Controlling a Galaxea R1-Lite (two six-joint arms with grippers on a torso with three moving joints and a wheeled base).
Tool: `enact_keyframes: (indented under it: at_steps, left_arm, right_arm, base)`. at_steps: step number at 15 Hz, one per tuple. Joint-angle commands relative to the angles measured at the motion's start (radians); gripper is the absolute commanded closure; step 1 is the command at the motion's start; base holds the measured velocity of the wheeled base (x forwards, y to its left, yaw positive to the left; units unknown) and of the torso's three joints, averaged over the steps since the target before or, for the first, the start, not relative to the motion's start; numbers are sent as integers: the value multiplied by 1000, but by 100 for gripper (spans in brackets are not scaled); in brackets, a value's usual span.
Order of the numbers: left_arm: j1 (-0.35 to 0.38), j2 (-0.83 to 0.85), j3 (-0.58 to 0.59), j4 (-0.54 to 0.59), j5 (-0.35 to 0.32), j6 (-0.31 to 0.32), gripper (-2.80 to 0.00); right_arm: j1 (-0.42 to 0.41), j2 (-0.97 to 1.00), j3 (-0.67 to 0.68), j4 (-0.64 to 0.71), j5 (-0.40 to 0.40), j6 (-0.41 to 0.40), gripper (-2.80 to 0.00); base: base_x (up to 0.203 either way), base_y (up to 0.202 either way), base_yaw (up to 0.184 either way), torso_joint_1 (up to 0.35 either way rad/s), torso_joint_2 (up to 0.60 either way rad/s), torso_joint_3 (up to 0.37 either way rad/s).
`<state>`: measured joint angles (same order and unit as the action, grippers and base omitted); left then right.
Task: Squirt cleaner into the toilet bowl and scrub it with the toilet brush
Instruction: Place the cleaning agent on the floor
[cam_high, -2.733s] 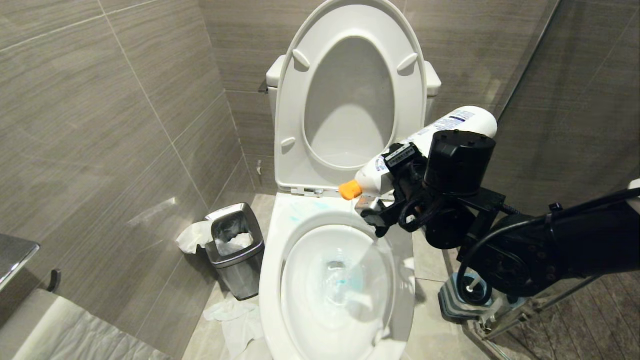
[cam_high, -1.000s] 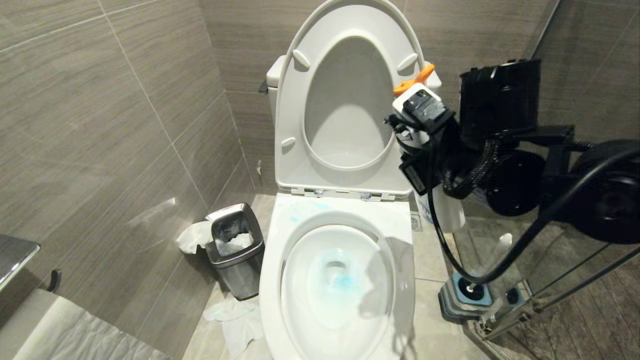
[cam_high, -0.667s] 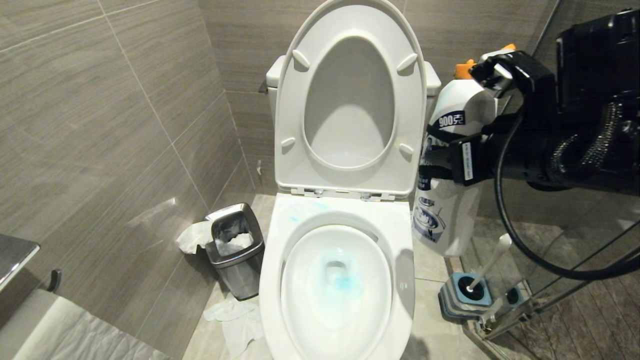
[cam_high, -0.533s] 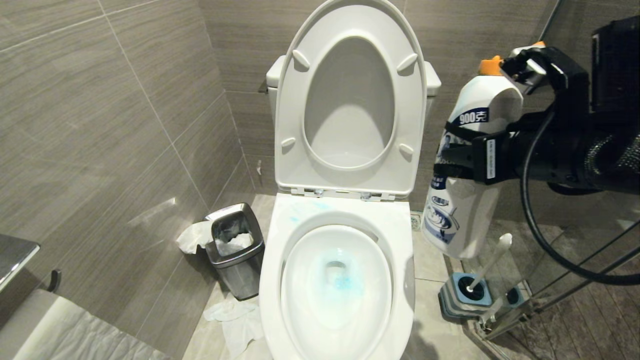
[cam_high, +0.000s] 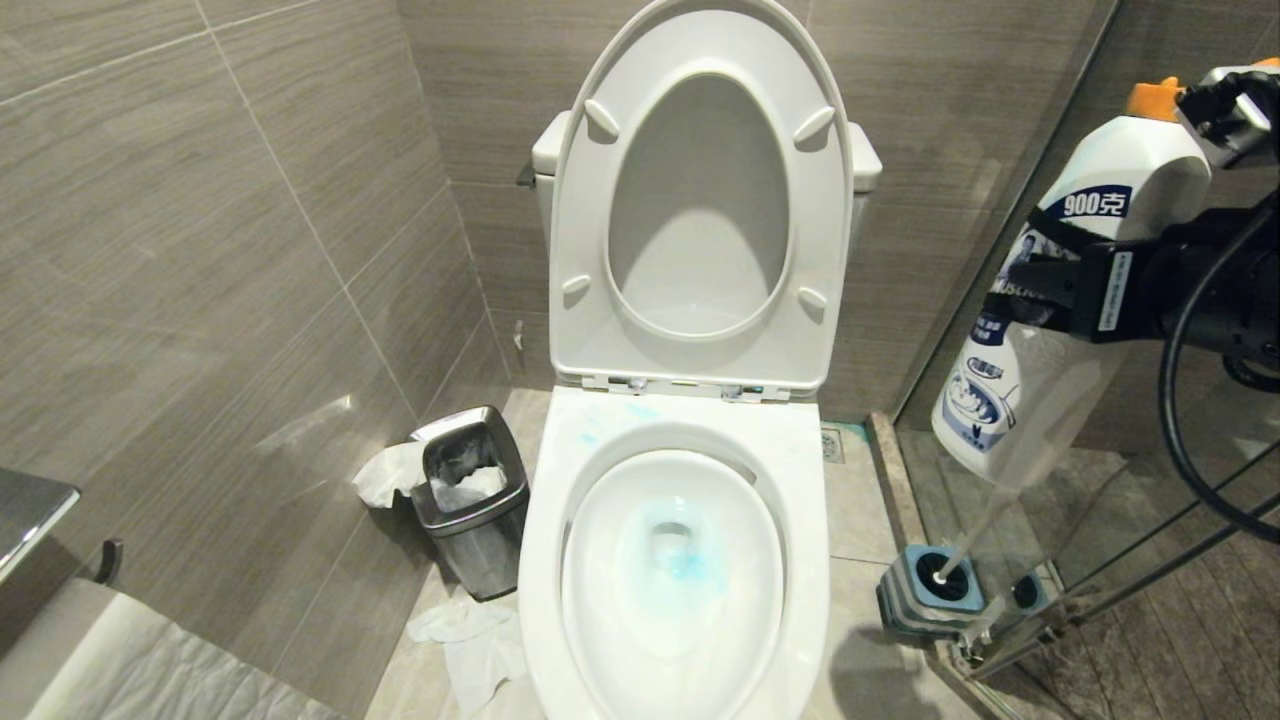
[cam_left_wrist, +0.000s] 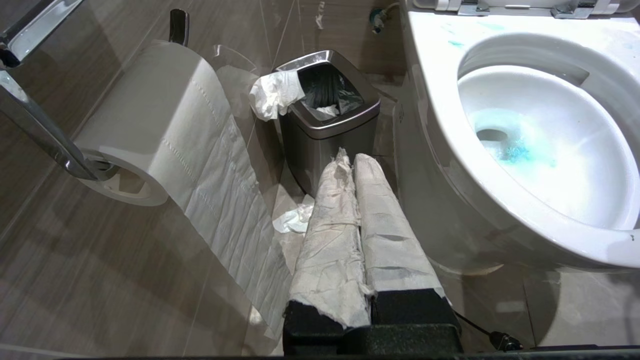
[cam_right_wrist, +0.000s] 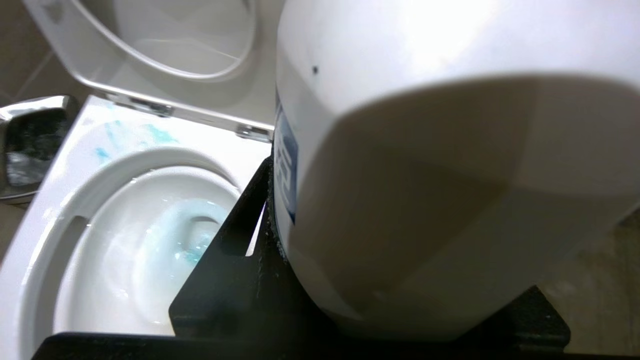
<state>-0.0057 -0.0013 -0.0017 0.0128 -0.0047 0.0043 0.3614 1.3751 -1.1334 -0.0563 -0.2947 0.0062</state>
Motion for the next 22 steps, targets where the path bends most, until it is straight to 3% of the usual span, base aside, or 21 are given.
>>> enact_keyframes:
  at_steps: [1,3,7,10,15,18,22]
  left_arm:
    - [1,1,0,0,0,0,0]
    - [0,1,0,0,0,0,0]
    - [1,1,0,0,0,0,0]
    - [0,1,0,0,0,0,0]
    - [0,1,0,0,0,0,0]
    - [0,1,0,0,0,0,0]
    - [1,1,0,0,0,0,0]
  right_arm:
    - [-39,-30,43,-7,-1,1,0]
    - [-75,-41,106,-85,0,0,0]
    - [-133,-2,292,-421,4,1,0]
    - [-163,96,343,-621,47,-1,0]
    - [-189,316,347,-945,57,-66,0]
    - [-193,461,278,-1129,70,-97,0]
    - [-194,513,257,-1199,150,-122,0]
  base:
    - [0,0,0,0,0,0]
    - [0,0,0,0,0,0]
    - [0,0,0,0,0,0]
    - [0,0,0,0,0,0]
    - [0,0,0,0,0,0]
    - [0,0,0,0,0,0]
    - [0,0,0,0,0,0]
